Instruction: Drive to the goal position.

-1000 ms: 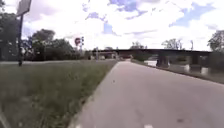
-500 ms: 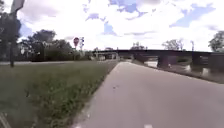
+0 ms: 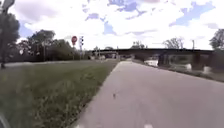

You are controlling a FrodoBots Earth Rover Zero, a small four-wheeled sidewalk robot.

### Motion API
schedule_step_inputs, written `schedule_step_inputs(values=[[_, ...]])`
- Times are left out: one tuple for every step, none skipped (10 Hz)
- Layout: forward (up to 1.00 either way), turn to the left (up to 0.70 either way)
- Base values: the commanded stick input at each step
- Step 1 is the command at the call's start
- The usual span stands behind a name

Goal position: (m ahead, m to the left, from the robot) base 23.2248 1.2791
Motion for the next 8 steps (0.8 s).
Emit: schedule_step_inputs(values=[[1.0, 0.0], [1.0, 0.0], [1.0, 0.0], [1.0, 0.0], [1.0, 0.0], [1.0, 0.0], [1.0, 0.0], [1.0, 0.0]])
